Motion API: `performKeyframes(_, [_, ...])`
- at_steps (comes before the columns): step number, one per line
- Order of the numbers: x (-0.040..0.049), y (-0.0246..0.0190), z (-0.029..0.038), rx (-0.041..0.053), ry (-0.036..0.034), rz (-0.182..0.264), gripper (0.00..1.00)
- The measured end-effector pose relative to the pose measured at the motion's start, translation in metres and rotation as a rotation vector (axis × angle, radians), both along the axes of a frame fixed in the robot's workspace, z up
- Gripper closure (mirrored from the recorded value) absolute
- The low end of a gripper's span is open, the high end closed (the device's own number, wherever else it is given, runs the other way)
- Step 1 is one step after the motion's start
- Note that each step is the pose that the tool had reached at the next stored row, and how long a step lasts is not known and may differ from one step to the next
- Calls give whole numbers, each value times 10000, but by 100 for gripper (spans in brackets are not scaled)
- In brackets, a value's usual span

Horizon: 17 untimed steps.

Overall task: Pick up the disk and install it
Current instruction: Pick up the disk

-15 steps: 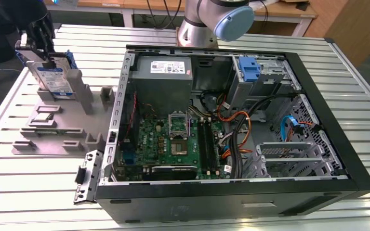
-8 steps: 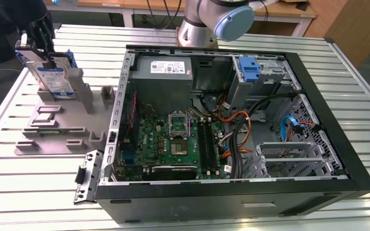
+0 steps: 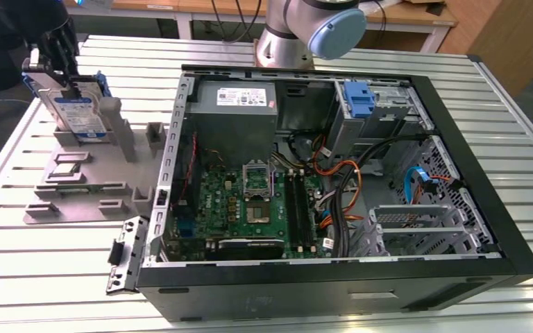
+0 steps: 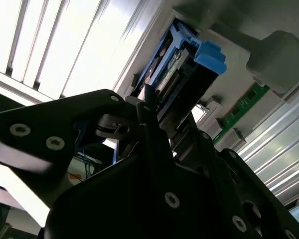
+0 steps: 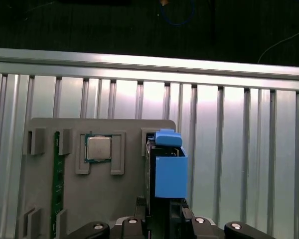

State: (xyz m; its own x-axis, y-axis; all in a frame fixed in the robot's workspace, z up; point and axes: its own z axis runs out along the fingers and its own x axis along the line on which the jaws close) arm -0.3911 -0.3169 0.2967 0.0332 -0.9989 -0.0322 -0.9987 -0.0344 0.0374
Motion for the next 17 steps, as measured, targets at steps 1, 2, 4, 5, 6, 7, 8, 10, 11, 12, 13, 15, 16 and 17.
performKeyframes(1, [-1, 0, -3, -1, 2, -194, 65])
performKeyframes(2, [-1, 0, -7, -2, 3, -374, 65])
performKeyframes(4, [0, 0, -14, -3, 5, -733, 65])
performKeyframes(5, [-1, 0, -18, -4, 7, -915, 65])
performKeyframes(6, [0, 0, -22, -3, 6, -1094, 65])
performKeyframes(7, [0, 0, -24, -3, 4, -1262, 65])
performKeyframes(8, [0, 0, -26, -1, 1, -1328, 65])
performKeyframes(10, [0, 0, -27, 0, -1, -1333, 65])
performKeyframes(11, [0, 0, -27, 0, 0, -1333, 65])
performKeyframes(12, [0, 0, -27, 0, 0, -1333, 65])
performKeyframes(13, [0, -1, -27, 0, 0, -1333, 65])
performKeyframes(15, [0, -6, -28, 1, -1, -1333, 65])
performKeyframes(16, [0, -7, -27, 0, 0, -1333, 65])
performKeyframes(17, [0, -9, -27, 0, 0, -1333, 65])
